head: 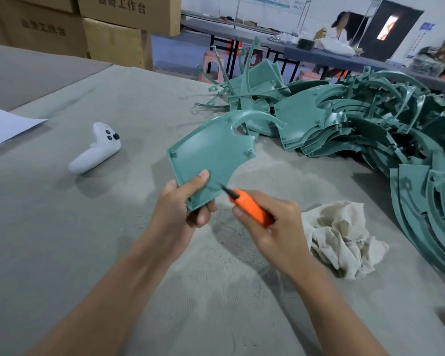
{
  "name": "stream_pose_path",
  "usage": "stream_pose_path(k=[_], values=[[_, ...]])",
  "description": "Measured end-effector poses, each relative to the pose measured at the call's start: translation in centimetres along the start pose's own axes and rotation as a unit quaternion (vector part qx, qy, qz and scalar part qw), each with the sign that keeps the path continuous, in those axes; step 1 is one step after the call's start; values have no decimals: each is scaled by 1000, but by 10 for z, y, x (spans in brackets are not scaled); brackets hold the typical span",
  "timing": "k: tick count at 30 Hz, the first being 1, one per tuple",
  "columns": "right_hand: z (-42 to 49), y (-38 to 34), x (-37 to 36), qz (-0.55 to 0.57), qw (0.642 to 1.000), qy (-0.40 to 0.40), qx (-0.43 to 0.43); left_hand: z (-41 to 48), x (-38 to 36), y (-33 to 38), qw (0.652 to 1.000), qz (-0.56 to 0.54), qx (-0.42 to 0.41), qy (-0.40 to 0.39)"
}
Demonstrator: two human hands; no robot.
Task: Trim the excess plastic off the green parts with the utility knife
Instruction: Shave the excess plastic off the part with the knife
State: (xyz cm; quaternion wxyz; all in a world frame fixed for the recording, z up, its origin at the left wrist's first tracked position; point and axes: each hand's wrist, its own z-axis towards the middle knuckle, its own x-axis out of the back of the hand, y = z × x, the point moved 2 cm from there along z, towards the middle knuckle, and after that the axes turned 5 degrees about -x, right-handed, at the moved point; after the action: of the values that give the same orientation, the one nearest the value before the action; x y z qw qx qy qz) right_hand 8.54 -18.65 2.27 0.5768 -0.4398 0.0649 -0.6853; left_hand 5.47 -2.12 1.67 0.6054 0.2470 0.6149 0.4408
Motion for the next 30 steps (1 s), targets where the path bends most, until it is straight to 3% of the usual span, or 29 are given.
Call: stream_pose_path(k=[3,7,10,13,16,18,20,22,23,27,28,30], values=[[-3,-5,-4,36,999,-30,17,2,2,0,1000,-12,-7,3],[1,1,14,181,975,81,-100,3,5,0,1000,-20,-6,-3],[2,4,21,299,928,115,-191,3,4,0,999,-29,18,-21],[6,9,22,394,861,103,-305,0,0,-4,995,38,48,-74],[7,9,21,451,818,98,-343,-3,-3,-7,984,109,72,-118],[7,8,23,473,802,120,-346,-3,-6,-8,980,159,71,-96],[8,7,26,463,804,142,-346,-2,-6,-9,976,218,22,-15],[9,4,28,436,818,163,-338,-4,-7,-7,945,307,-106,36],[10,2,27,428,824,169,-332,-7,-11,-6,915,363,-173,18],[10,-7,26,448,824,162,-306,-13,-17,-8,723,579,-370,-68],[10,-8,27,455,824,155,-300,-14,-15,-9,699,586,-406,-55],[10,-10,28,463,831,131,-280,-16,-12,-8,692,569,-444,6]])
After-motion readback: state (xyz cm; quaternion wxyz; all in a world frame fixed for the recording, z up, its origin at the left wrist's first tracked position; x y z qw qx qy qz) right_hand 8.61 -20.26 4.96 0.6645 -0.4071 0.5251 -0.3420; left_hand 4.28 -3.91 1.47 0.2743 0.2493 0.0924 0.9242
